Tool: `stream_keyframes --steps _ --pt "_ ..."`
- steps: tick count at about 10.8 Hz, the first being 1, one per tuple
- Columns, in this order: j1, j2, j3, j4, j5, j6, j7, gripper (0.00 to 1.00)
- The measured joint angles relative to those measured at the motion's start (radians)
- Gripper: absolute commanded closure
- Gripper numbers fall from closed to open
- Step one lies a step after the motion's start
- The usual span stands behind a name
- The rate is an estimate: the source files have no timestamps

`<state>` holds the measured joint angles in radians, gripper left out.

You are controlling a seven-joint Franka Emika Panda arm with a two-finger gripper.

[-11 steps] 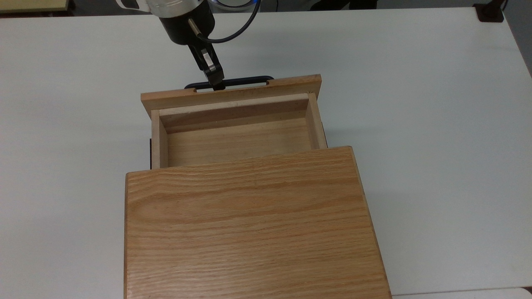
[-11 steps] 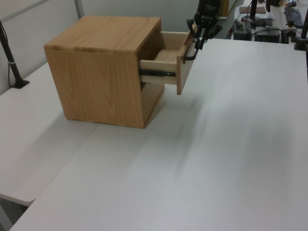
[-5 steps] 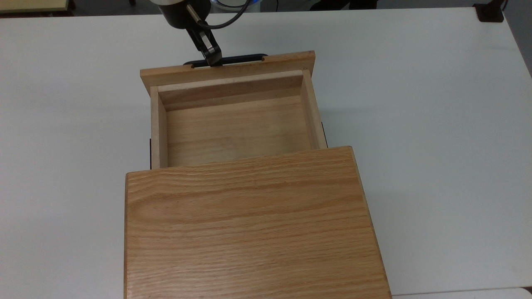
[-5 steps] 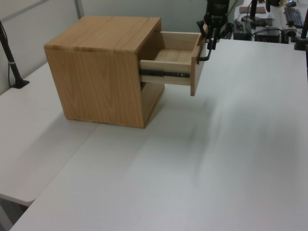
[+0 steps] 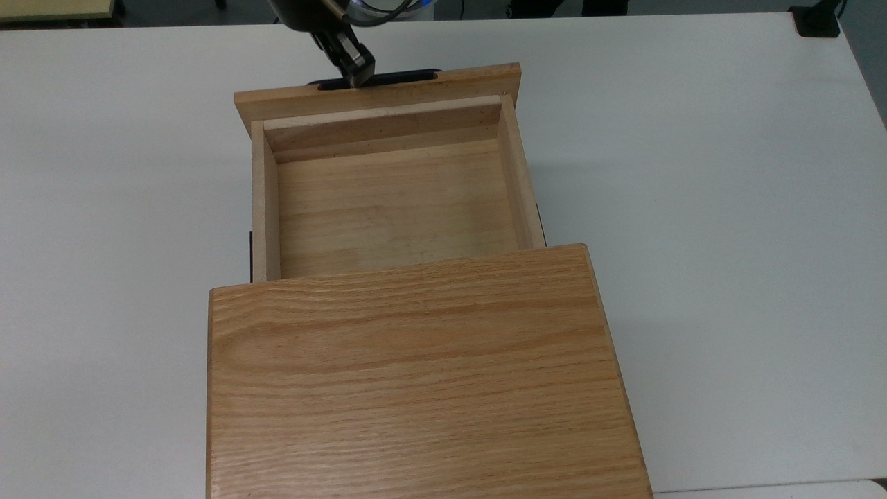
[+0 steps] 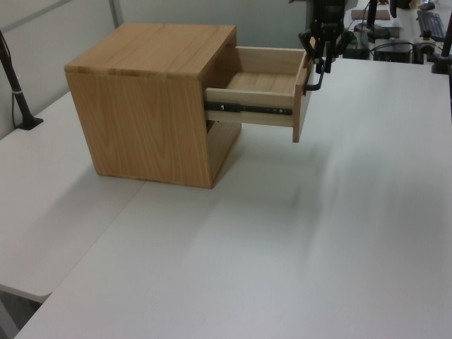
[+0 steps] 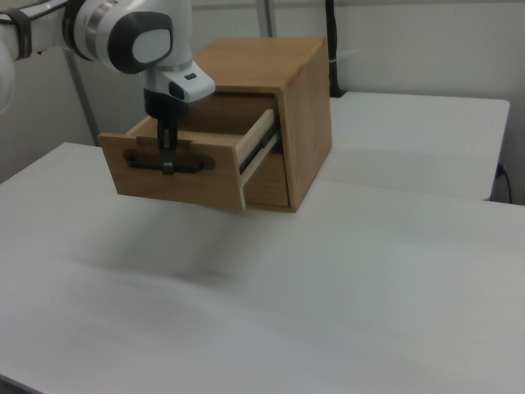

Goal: Open the drawer by sliding it
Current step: 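Release the handle and raise the gripper away from the drawer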

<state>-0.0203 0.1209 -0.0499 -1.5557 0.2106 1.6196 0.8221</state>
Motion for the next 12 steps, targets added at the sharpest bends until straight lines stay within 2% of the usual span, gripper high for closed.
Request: stream_keyframes --steps 1,2,3,6,8,10,12 --pt "0.000 -0.006 0.003 -0.002 0.000 -0.011 -0.025 0.26" --pt "0.000 -0.013 0.008 -0.002 0.000 -0.019 -0.036 0.05" --pt "0.000 -0.022 0.010 -0.002 0.000 -0.024 -0.038 0.00" --pt "0.000 -0.071 0.013 0.008 0.000 -0.040 -0.054 0.00" --pt "0.001 -0.098 0.013 0.020 -0.005 -0.041 -0.121 0.00" --pt "0.004 -0.115 0.013 0.022 -0.083 -0.041 -0.201 0.00" --pt "0.004 -0.118 0.013 0.022 -0.123 -0.042 -0.378 0.00"
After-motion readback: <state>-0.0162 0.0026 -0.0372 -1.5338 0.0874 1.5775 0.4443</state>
